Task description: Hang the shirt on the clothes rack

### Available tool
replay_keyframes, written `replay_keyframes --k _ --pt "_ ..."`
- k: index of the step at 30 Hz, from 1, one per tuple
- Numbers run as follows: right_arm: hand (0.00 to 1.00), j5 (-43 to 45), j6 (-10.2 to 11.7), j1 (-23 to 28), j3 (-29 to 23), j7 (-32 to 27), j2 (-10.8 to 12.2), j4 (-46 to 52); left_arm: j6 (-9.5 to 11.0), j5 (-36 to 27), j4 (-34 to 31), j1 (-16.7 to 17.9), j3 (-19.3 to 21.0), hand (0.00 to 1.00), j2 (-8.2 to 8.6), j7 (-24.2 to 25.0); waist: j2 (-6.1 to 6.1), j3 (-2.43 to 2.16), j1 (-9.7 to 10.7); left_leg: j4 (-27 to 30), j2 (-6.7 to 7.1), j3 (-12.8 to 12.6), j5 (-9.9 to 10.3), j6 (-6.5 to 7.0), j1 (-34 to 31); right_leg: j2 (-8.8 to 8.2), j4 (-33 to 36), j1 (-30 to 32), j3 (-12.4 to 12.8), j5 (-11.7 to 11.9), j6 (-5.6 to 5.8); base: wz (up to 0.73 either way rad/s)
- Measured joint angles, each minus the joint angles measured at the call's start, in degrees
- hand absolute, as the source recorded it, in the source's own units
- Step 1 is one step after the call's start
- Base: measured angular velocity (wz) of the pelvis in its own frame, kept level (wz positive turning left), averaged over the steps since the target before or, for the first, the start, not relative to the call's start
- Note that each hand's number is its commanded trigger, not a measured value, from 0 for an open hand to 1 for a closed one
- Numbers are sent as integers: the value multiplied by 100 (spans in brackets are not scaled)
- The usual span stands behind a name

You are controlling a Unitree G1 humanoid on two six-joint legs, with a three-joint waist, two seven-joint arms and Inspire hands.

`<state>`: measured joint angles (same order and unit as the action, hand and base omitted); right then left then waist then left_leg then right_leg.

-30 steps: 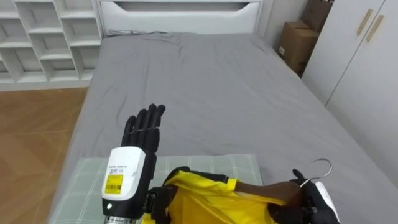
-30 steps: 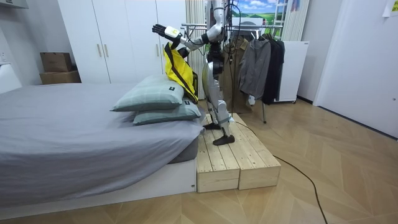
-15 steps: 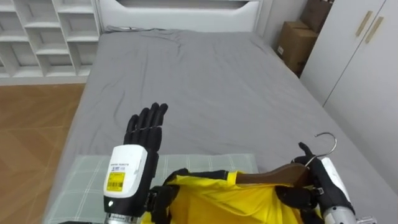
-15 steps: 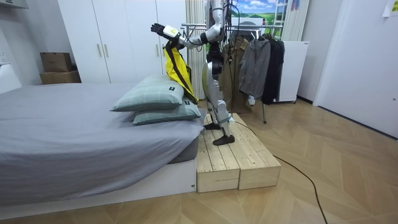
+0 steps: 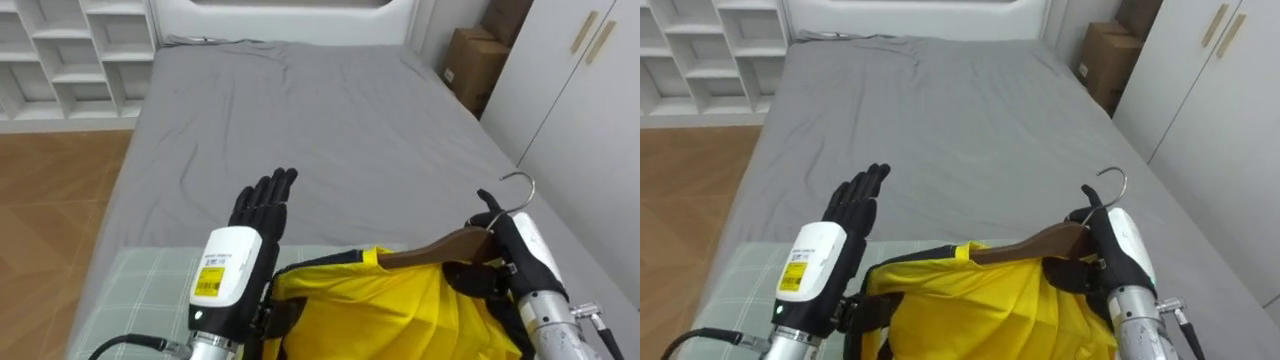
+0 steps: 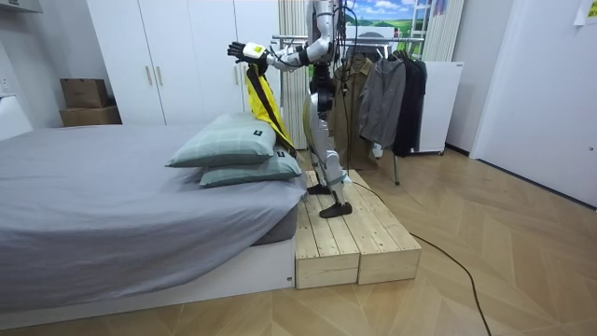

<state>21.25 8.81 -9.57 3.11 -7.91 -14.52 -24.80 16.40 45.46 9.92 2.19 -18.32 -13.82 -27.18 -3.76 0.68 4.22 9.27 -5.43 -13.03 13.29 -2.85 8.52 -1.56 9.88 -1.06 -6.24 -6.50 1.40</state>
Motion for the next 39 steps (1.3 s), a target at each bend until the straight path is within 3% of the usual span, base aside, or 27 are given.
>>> replay_keyframes --k 9,23,31,39 --pt "100 158 -3 -186 1 64 0 0 -108 -307 -16 1 -252 0 -9 718 -5 2 -9 8 0 0 0 0 -196 -2 82 234 5 0 0 0" --pt "100 219 1 -185 -16 2 0 -149 -108 -666 -15 38 -222 0 -95 811 56 4 28 19 8 -36 0 0 -198 -16 90 246 11 0 0 -1" --pt "100 619 177 -185 -21 -405 -3 -454 -102 -1676 35 39 -172 0 -275 954 88 22 24 27 8 -131 0 0 -98 -10 103 201 103 0 0 -6" --pt "100 591 313 -151 -36 -450 -119 -655 -103 -2242 35 99 69 0 -297 1443 130 47 35 45 -1 -280 0 1 -125 -7 181 291 138 2 2 -4"
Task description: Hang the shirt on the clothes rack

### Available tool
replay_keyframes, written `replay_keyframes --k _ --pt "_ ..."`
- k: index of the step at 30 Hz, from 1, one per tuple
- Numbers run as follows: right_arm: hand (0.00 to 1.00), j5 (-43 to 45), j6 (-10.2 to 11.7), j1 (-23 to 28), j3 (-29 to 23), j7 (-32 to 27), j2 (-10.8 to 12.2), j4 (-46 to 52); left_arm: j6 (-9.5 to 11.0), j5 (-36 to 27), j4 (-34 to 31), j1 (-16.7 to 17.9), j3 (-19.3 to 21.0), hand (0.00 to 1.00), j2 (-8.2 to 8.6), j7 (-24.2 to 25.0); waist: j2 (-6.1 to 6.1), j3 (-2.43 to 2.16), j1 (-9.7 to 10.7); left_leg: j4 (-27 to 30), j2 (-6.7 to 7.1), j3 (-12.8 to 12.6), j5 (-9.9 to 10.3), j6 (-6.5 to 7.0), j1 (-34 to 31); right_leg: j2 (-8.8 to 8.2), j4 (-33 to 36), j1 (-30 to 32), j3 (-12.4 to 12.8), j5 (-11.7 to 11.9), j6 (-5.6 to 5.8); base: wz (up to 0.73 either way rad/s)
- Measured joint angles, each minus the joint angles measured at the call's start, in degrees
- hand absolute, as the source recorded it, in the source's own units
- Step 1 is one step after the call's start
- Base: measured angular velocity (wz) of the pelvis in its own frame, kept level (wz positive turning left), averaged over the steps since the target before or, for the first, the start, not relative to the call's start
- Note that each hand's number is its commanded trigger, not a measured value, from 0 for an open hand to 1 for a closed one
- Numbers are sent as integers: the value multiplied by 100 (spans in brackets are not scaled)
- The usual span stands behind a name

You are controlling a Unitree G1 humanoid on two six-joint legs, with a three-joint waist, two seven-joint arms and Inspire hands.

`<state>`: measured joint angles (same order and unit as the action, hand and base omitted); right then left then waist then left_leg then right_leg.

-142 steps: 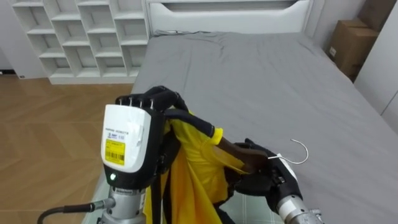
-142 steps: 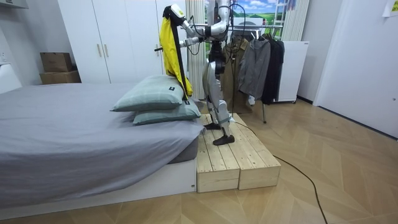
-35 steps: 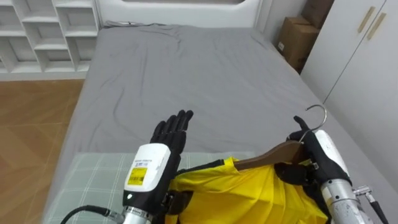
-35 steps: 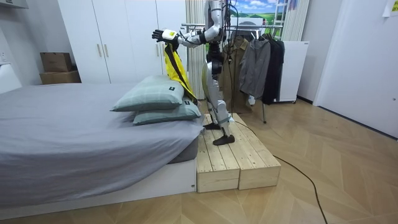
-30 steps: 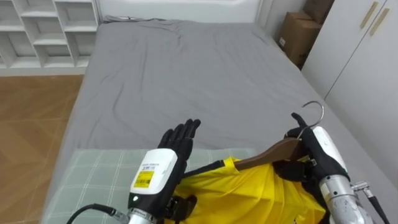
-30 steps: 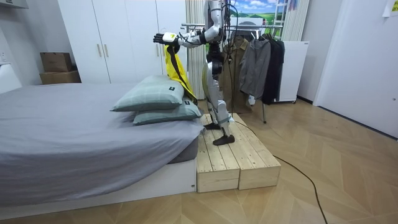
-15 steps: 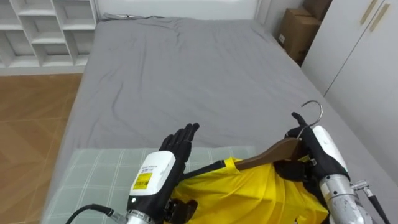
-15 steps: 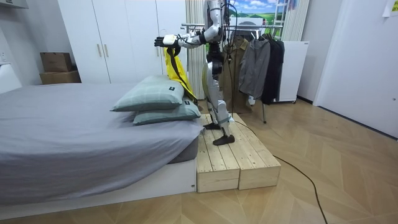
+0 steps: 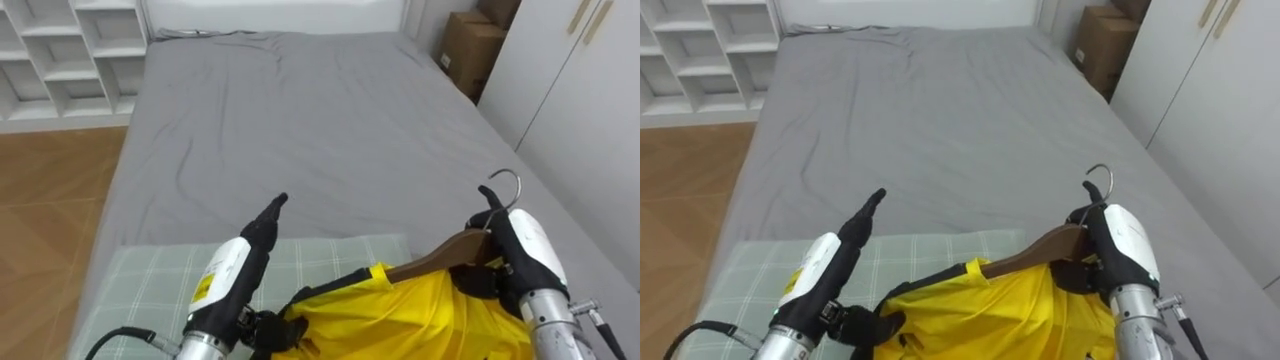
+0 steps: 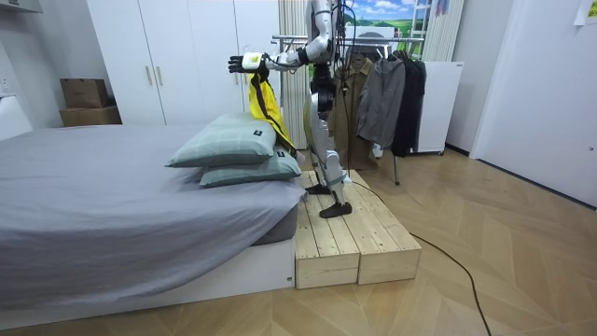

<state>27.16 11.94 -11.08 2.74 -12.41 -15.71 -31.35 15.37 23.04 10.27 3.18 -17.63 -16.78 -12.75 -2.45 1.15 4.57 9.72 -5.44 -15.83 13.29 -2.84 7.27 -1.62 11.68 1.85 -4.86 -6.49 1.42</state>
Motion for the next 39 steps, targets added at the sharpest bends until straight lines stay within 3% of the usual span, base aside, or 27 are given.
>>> replay_keyframes --k 7,17,20,22,24,25,26,27,28,30,34,37,39 --pt "100 42 61 179 -346 -126 -14 -135 0 -105 2 265 150 0 20 359 -53 -17 157 -28 12 -109 1 2 -2 -17 48 32 18 1 1 -4" --pt "100 25 120 652 -456 -584 -69 -352 -7 -107 282 318 268 0 16 591 -154 -51 111 86 -7 -369 22 32 12 -23 128 101 40 31 -8 -7" --pt "100 17 115 669 -385 -578 -53 -432 -8 -108 281 320 417 0 61 686 -153 -51 -113 174 -26 -794 24 33 18 -2 303 329 139 73 -53 -56" --pt "100 15 118 665 -317 -562 -47 -467 -7 -102 280 320 454 0 57 695 -154 -50 -210 233 -81 -1115 55 53 49 -25 372 436 -209 132 -138 -73" --pt "100 -12 115 597 -250 -494 -20 -503 -8 -100 284 317 554 0 66 707 -142 -42 -417 493 -245 -1588 256 14 25 -94 509 681 -1038 261 -359 -100" --pt "100 -19 117 532 -202 -493 -15 -559 -8 -109 295 317 584 0 60 710 -140 -41 -452 570 -311 -1715 308 9 20 -132 533 732 -1307 293 -430 -119" --pt "100 -29 115 389 -122 -481 -16 -699 -16 -196 308 304 602 0 56 730 -107 -24 -490 711 -405 -1967 456 -19 24 -178 558 795 -1791 357 -574 -101" --pt "100 -31 113 284 -110 -465 -5 -773 -17 -393 309 269 601 0 76 742 -61 11 -491 817 -479 -2158 639 -34 6 -230 658 899 -2122 371 -687 -94" --pt "100 -32 110 247 -104 -456 8 -807 -18 -441 312 256 601 0 85 744 -65 25 -494 897 -495 -2242 677 -23 -22 -261 715 955 -2211 374 -717 -75" --pt "100 -32 102 236 49 -426 11 -840 -33 -570 362 225 570 0 104 754 -39 46 -473 1071 -563 -2590 807 -2 -44 -289 854 1105 -2241 383 -734 -67" --pt "100 30 110 143 168 -369 22 -840 -51 -677 369 148 519 0 183 797 -24 58 -437 1356 -622 -3025 969 -37 -67 -279 1062 1387 -2220 312 -727 -68" --pt "100 155 118 7 293 -359 129 -838 -89 -763 395 132 497 0 250 797 19 50 -361 1693 -835 -3381 1156 -141 -56 -58 1036 1455 -2170 225 -858 -65" --pt "100 246 119 -8 343 -351 214 -829 -170 -839 427 139 441 0 243 797 112 37 -286 1975 -1053 -3666 1263 -284 151 240 988 1352 -1912 145 -959 -59"
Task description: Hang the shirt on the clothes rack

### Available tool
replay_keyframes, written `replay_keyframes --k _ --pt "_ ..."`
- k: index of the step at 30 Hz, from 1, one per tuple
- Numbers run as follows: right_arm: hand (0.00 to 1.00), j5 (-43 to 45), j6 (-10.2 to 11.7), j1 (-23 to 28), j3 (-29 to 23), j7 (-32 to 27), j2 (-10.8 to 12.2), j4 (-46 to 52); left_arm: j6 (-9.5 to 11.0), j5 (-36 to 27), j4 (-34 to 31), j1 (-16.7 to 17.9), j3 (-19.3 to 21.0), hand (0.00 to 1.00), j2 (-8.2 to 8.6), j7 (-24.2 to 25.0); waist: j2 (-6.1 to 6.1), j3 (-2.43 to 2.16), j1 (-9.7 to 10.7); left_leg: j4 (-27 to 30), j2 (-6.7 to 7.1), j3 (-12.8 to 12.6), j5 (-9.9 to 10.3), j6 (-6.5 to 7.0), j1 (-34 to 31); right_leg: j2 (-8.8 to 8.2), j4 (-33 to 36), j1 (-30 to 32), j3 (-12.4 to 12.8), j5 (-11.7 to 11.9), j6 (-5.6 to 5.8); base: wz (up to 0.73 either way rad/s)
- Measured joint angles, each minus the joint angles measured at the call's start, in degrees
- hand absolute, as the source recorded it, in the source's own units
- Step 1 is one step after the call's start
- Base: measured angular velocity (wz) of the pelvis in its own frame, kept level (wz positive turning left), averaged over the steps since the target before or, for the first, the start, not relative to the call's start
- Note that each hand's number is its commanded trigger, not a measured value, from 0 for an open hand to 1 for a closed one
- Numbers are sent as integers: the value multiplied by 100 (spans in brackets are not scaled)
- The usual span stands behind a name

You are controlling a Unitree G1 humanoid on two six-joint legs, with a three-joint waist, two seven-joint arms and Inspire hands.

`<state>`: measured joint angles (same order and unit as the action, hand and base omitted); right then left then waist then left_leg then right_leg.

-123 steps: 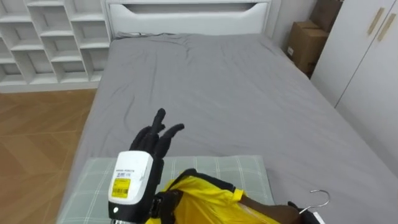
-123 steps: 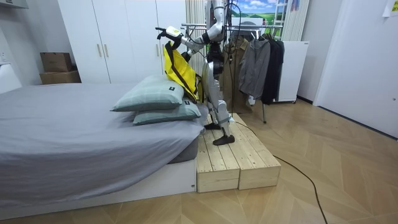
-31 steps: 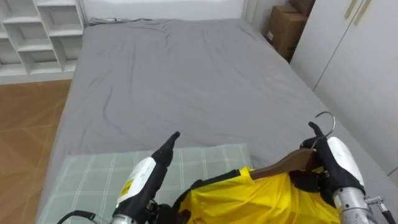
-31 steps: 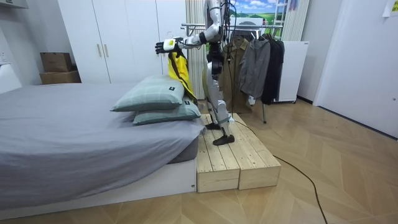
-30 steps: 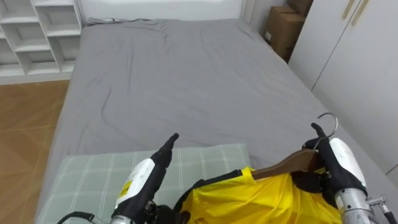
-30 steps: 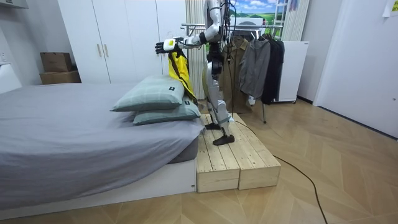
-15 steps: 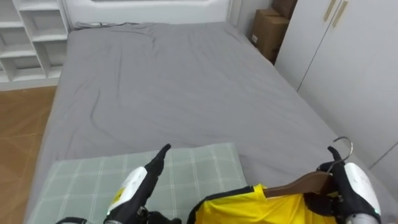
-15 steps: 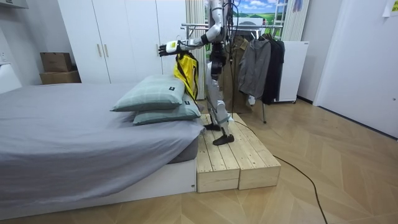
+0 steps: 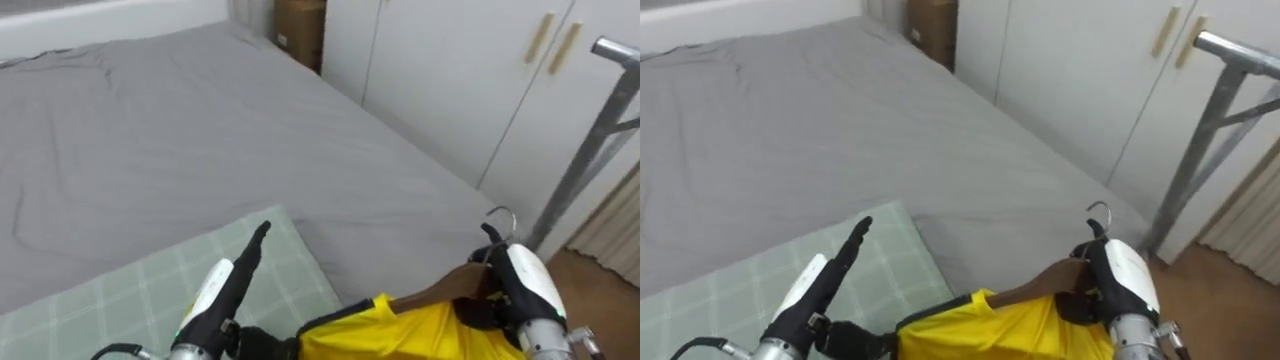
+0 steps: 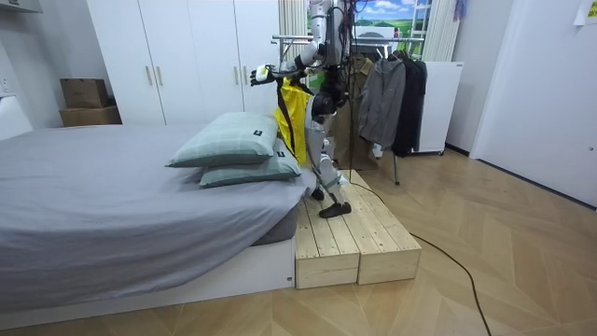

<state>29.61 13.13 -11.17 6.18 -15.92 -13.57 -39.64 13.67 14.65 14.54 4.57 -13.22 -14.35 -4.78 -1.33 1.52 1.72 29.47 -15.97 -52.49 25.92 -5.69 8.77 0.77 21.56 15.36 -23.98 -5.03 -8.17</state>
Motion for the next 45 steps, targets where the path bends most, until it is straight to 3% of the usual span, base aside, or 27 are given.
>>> replay_keyframes --k 1,2,3,4,5,6,7,8,9,10,12,14,16,17,20,23,25,26,27,28,29,30,32,34,36,38,45 --pt "100 -1 0 -2 26 11 13 14 -9 -36 5 0 -9 0 -16 0 16 -5 13 198 -64 -7 7 -9 20 81 6 0 135 -51 -41 -87" --pt "100 62 0 -3 53 37 45 49 -42 -40 11 1 -7 0 -18 -2 37 -5 8 864 -288 286 -66 124 -90 225 59 -11 424 -99 -128 -109" --pt "100 221 -1 -2 54 49 66 126 -50 -52 73 3 -6 0 17 -2 84 -2 -46 1537 -354 1038 -308 496 -390 336 76 -58 725 -96 -182 -124" --pt "100 277 -1 -1 53 49 69 193 -50 -70 123 2 0 0 24 -2 117 -2 -51 1774 -317 1457 -414 591 -567 376 94 -81 884 -102 -193 -134" --pt "100 340 0 1 49 33 69 295 -54 -149 158 2 -23 0 78 -2 173 -24 -28 1884 -197 2077 -439 553 -862 432 123 -93 1162 -109 -180 -129" --pt "100 369 -1 3 47 14 65 381 -49 -171 140 -3 -40 0 114 -2 163 -24 -3 1771 -27 2482 -435 539 -1118 450 160 -96 1442 -122 -151 -122" --pt "100 391 -1 4 54 -7 57 423 -44 -198 140 -4 -58 0 133 -2 156 -22 3 1679 57 2653 -443 524 -1242 461 173 -102 1595 -124 -129 -131" --pt "100 491 2 5 100 -63 34 493 -40 -346 163 1 -88 0 178 -2 136 -19 -6 1405 235 3004 -449 514 -1423 492 203 -127 1947 -137 -69 -139" --pt "100 612 10 12 137 -125 40 505 -40 -416 193 4 -76 0 243 -2 103 -42 18 961 494 3368 -492 442 -1489 539 197 -156 2276 -124 -20 -137" --pt "100 669 11 17 155 -153 48 505 -40 -464 195 -1 -67 0 265 -2 88 -72 42 685 633 3561 -519 401 -1479 566 178 -150 2426 -106 8 -115" --pt "100 708 10 23 163 -201 86 507 -34 -761 201 -18 -56 0 307 -2 39 -124 120 -110 1129 4224 -554 414 -1408 795 75 -175 3111 -5 101 -108" --pt "100 836 6 25 173 -225 74 557 -34 -995 210 13 -48 0 322 5 21 -137 77 -403 1367 4730 -669 392 -1405 958 15 -215 3607 86 135 -137" --pt "100 1065 8 55 166 -237 58 696 -33 -1130 231 14 6 0 329 25 31 -150 95 -609 1472 5020 -783 418 -1408 1077 -22 -238 3982 154 204 -124" --pt "100 1173 6 111 132 -291 29 790 -25 -1195 233 11 33 0 360 44 67 -174 131 -751 1481 5050 -875 418 -1391 1143 -74 -242 4130 195 250 -84" --pt "100 1411 0 316 27 -421 15 1027 32 -1197 244 24 72 0 371 45 31 -178 256 -1054 1545 4896 -1263 542 -1255 1258 -147 -251 4517 283 382 -68" --pt "100 1404 -11 553 -6 -492 5 1160 34 -1200 244 73 68 0 361 46 28 -177 290 -1265 1537 4573 -1296 625 -1098 1286 -440 -343 4757 415 583 -63" --pt "100 1373 -27 628 -6 -504 6 1160 38 -1227 278 89 68 0 325 47 -10 -164 292 -1385 1479 4311 -1277 675 -990 1239 -582 -358 4653 507 724 -65" --pt "100 1427 -28 628 -6 -519 8 1162 39 -1289 357 88 74 0 312 47 -20 -156 265 -1414 1450 4153 -1275 697 -948 1095 -700 -306 4274 574 813 -77" --pt "100 1570 -28 625 -7 -535 9 1178 40 -1288 437 90 73 0 275 47 -41 -146 239 -1466 1399 3952 -1279 710 -894 890 -750 -205 3668 631 895 -76" --pt "100 1637 -27 628 -5 -541 8 1201 39 -1290 480 90 74 0 248 47 -40 -146 205 -1508 1341 3828 -1273 712 -878 774 -735 -156 3330 632 894 -96" --pt "100 1764 -26 629 -5 -541 -17 1303 40 -1291 538 73 89 0 210 51 -52 -110 42 -1591 1256 3532 -1256 668 -821 468 -278 67 2587 309 687 -85" --pt "100 1831 -6 636 -5 -554 -75 1446 39 -1294 607 72 161 0 219 65 -61 -85 13 -1570 1241 3405 -1195 612 -761 -52 509 213 2105 -28 662 -78" --pt "100 1818 4 625 -6 -693 -117 1620 40 -1295 621 6 199 0 171 92 -150 -68 40 -1221 1221 3370 -972 490 -788 -474 745 168 2155 -423 968 -28" --pt "100 1804 3 581 -2 -762 -142 1632 34 -1299 623 -146 203 0 209 140 -91 -47 64 -975 1064 3398 -860 419 -920 -246 594 112 2208 -416 910 -15" --pt "100 1792 5 569 53 -762 -121 1633 35 -1297 597 -263 203 0 280 166 -74 -54 45 -1139 941 3355 -922 318 -868 -44 233 -51 2201 -264 670 -27" --pt "100 1789 -3 567 51 -762 -121 1638 35 -1295 549 -293 200 0 367 189 -73 -55 85 -1272 887 3281 -951 274 -792 48 12 -148 2211 -197 589 -20" --pt "100 1815 -27 651 57 -761 -101 1944 33 -1291 443 -282 197 0 416 201 -128 -63 103 -1671 874 3262 -1020 204 -519 203 -238 -268 2290 -150 594 -10"
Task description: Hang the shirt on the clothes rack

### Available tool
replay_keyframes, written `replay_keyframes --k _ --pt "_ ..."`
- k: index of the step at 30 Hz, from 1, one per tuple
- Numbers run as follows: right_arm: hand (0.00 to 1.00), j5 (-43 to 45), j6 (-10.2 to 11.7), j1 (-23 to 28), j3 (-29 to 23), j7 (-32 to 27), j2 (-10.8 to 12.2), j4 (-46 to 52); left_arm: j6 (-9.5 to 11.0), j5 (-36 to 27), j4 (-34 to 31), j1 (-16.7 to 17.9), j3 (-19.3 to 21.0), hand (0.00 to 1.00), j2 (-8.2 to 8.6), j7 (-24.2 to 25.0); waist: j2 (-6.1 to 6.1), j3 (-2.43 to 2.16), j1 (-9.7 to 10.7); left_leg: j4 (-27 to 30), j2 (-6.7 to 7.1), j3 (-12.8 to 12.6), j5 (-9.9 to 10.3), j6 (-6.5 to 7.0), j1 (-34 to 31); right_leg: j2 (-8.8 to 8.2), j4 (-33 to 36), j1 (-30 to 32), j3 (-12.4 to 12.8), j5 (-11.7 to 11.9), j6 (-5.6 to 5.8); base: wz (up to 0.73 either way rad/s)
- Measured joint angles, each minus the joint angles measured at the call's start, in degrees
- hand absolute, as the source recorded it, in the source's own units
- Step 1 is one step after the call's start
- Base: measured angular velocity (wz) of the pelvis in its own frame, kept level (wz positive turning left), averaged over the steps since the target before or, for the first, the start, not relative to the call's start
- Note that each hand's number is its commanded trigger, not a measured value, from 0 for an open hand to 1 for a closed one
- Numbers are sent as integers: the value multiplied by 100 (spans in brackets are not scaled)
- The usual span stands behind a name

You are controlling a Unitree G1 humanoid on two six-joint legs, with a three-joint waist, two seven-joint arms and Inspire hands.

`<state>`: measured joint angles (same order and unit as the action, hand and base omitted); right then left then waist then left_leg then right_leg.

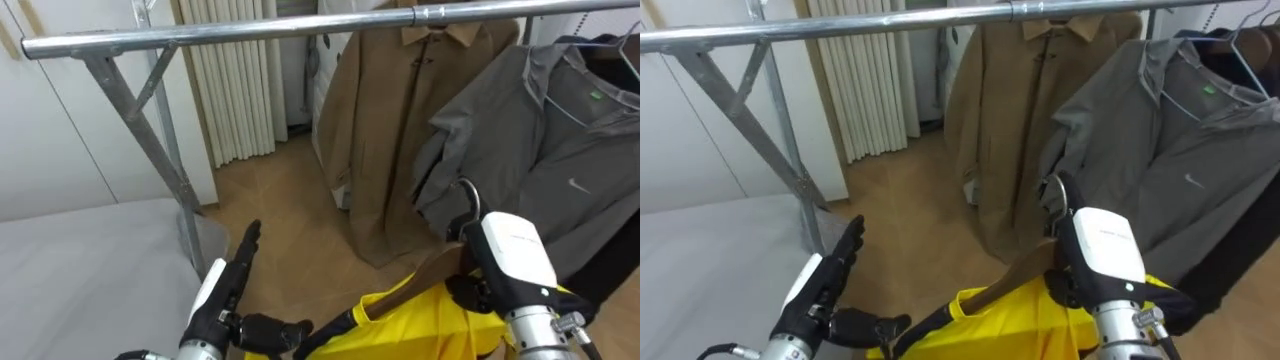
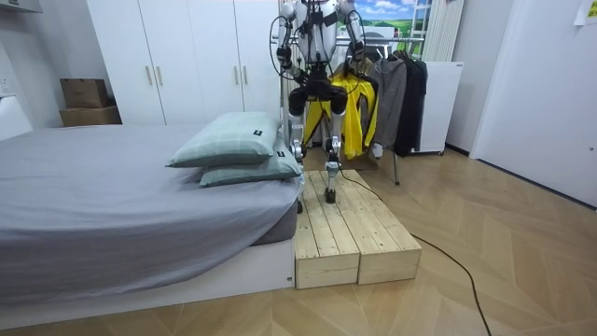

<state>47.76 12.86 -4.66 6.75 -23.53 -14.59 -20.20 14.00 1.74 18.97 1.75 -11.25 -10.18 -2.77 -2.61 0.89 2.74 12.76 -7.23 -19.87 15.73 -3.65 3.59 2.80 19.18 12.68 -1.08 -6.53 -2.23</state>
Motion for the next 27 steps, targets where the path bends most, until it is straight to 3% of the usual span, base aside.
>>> replay_keyframes --k 9,14,19,20,27 --pt "100 18 17 62 5 0 99 119 0 1 -46 30 33 0 -38 94 -123 -57 -28 -148 -13 184 -6 -2 134 71 -280 -236 -53 45 65 0" --pt "100 15 15 161 122 44 135 308 -1 2 -46 52 52 0 -75 94 -117 -56 -55 -164 -16 296 -6 -2 316 88 -472 -517 -59 68 96 0" --pt "100 247 24 163 166 44 135 486 -4 -10 -45 75 53 0 -129 126 -25 -37 -116 -162 -21 288 -6 -2 492 100 -591 -760 -52 69 97 -1" --pt "100 242 28 165 211 43 124 514 -4 -14 -45 107 53 0 -130 125 17 -58 -117 -160 -25 284 -6 -2 510 105 -629 -801 -56 69 97 0" --pt "100 254 86 166 393 30 93 569 -4 -3 -46 245 94 0 -121 82 104 -57 -106 -63 -82 262 -6 -2 498 117 -657 -863 -69 69 97 1"
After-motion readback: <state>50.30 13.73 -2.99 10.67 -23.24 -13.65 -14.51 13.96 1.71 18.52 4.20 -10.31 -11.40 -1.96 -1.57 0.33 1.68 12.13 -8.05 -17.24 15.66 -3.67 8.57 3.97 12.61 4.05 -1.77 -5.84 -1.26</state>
